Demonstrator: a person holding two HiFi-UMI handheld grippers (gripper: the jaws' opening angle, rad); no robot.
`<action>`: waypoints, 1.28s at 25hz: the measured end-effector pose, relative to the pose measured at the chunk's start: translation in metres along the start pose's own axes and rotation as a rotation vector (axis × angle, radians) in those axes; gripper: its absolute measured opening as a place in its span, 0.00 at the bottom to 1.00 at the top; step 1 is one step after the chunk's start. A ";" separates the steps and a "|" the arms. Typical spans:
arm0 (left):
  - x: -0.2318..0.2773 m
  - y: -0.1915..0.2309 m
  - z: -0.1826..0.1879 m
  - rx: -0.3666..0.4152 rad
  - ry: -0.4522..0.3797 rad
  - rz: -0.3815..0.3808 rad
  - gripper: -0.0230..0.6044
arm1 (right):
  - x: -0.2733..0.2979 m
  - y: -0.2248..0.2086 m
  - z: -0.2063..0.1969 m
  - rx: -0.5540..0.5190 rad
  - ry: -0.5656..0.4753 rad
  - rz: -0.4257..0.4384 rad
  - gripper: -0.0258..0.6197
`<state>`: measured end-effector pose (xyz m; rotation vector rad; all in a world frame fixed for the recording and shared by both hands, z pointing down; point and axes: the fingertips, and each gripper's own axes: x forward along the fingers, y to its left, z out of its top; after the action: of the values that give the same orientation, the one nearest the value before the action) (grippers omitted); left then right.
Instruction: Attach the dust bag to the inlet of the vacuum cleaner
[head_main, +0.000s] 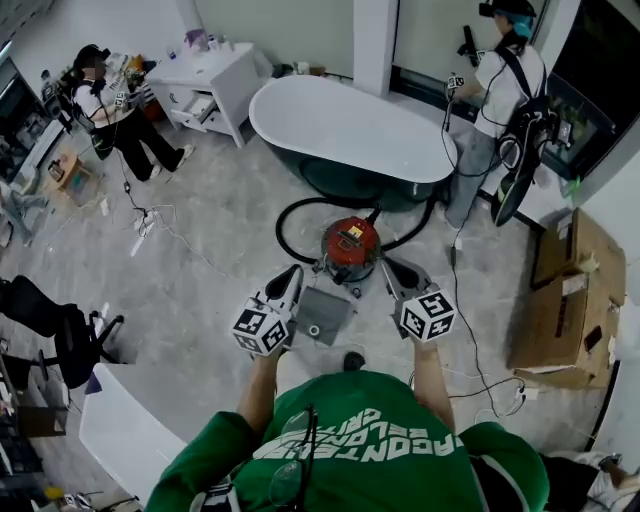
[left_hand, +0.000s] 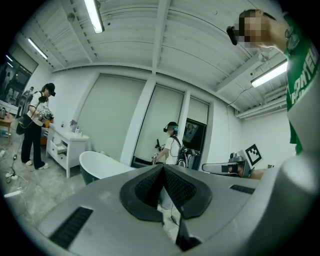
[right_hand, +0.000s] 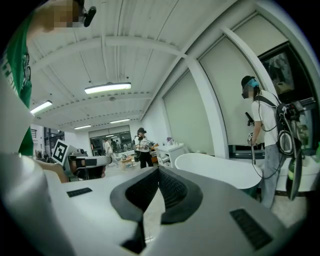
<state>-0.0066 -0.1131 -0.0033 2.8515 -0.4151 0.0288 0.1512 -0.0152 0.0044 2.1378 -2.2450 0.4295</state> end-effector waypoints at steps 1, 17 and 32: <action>0.001 0.004 0.002 -0.001 0.002 -0.019 0.04 | 0.004 0.001 0.001 0.000 0.002 -0.016 0.05; 0.004 0.086 0.012 -0.030 0.061 -0.379 0.04 | 0.064 0.070 -0.010 -0.002 0.060 -0.254 0.05; 0.007 0.106 -0.003 -0.067 0.102 -0.496 0.04 | 0.074 0.083 -0.024 -0.014 0.133 -0.337 0.05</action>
<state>-0.0298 -0.2121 0.0271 2.7872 0.3094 0.0642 0.0602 -0.0796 0.0266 2.3403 -1.7689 0.5206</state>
